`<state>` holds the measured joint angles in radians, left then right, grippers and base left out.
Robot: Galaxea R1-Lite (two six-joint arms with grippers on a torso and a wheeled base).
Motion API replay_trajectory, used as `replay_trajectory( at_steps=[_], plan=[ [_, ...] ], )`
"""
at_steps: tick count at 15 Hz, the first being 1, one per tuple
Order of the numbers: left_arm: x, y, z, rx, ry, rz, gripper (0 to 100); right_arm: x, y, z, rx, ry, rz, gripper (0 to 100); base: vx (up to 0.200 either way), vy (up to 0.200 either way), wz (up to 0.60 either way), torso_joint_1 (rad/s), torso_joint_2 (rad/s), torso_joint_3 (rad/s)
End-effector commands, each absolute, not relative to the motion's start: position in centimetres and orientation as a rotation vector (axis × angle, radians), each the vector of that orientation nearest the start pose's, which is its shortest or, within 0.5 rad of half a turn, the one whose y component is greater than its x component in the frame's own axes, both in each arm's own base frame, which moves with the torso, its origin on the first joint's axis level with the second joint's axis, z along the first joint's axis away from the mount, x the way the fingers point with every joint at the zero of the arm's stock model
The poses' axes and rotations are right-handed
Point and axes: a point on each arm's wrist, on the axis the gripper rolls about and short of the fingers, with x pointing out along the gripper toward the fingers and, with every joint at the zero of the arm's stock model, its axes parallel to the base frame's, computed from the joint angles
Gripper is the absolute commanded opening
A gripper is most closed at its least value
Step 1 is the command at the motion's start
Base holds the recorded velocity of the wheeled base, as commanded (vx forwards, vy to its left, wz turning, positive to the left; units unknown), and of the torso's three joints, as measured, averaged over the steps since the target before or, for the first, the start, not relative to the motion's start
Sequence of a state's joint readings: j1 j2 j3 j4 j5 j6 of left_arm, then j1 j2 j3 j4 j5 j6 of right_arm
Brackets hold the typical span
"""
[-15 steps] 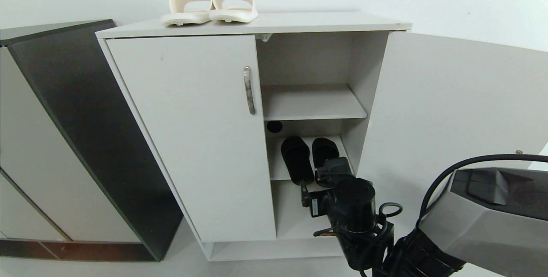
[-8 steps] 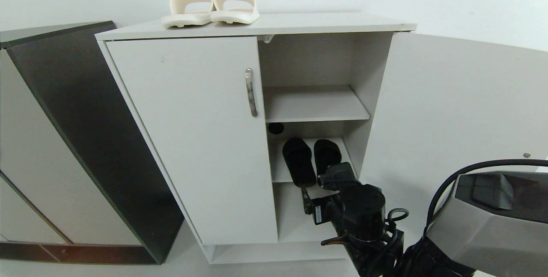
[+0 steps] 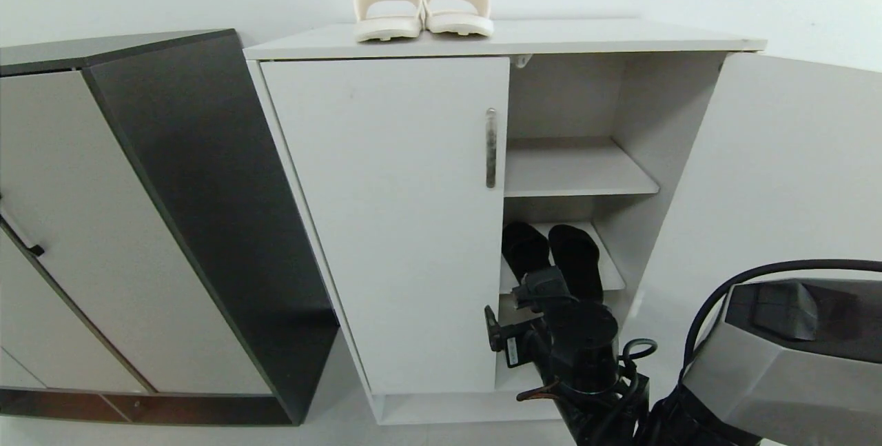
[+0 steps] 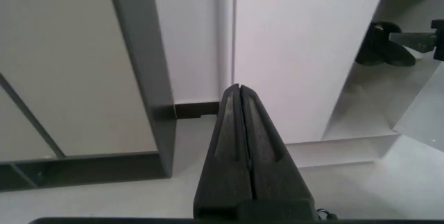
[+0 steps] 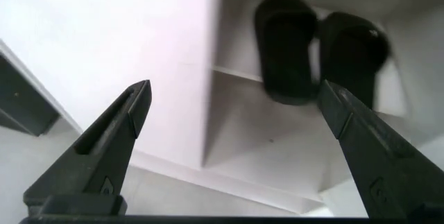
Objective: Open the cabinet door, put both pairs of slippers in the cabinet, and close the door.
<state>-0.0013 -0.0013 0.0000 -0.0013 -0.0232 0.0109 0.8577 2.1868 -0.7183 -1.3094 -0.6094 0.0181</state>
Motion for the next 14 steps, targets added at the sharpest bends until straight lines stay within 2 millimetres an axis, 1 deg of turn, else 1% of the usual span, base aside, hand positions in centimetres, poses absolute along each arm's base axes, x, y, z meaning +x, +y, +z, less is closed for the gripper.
replay_trajectory(
  at_steps=[1, 5, 11, 14],
  plan=[
    [-2.28, -0.05, 7.56, 0.011, -0.002, -0.025, 0, 24.78, 26.58, 6.07, -0.095, 0.127, 0.245, 100, 0.0, 0.2, 0.0, 0.012, 0.0, -0.002],
    [-2.28, -0.05, 7.56, 0.011, -0.002, -0.025, 0, 24.84, 26.56, 5.92, -0.097, 0.129, 0.242, 100, 0.0, 0.2, 0.0, 0.0, 0.0, 0.005],
    [-2.28, -0.04, 7.56, 0.008, -0.002, -0.023, 0, 24.86, 26.59, 5.89, -0.098, 0.124, 0.243, 100, 0.0, 0.0, 0.0, 0.0, 0.0, 0.0],
    [-2.28, -0.04, 7.56, 0.009, -0.002, -0.021, 0, 24.92, 26.65, 5.54, -0.101, 0.126, 0.243, 100, 0.0, 0.0, 0.0, 0.0, 0.0, 0.0]
  ],
)
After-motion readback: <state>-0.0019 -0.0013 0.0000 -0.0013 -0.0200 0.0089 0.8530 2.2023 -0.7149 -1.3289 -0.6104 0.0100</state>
